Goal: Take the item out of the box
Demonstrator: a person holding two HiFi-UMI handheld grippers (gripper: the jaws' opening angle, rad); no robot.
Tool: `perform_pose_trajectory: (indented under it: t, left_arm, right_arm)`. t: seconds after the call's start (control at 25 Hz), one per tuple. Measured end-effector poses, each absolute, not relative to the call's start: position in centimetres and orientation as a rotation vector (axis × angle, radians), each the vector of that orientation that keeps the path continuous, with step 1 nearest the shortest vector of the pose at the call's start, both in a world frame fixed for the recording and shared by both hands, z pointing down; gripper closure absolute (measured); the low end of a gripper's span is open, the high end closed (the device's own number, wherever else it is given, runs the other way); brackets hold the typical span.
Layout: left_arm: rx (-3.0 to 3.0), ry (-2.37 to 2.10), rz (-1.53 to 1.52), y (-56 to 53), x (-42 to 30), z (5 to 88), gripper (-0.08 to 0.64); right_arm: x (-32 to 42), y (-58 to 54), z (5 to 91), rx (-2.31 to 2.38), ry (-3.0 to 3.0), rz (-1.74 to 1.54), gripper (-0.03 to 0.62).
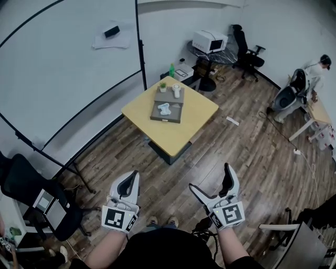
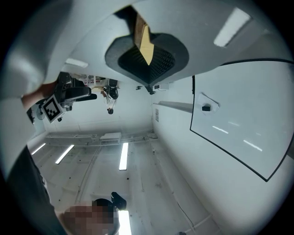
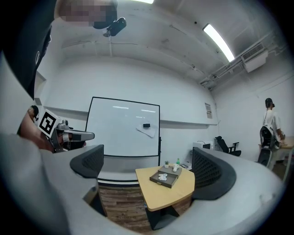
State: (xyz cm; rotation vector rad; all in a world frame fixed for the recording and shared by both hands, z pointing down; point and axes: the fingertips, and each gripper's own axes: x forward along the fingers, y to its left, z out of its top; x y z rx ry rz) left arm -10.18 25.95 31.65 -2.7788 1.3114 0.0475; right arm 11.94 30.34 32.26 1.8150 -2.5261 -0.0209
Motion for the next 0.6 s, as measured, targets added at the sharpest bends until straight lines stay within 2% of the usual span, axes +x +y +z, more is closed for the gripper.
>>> perform_pose_trajectory:
  t: [0.6]
  left_arm:
    - [-2.725,1.345,0.010,21.2,-6.6,32.8,0.560]
  right_arm:
    - [17.0,24.9,33.7,1.830,-2.578,-0.037,-0.005]
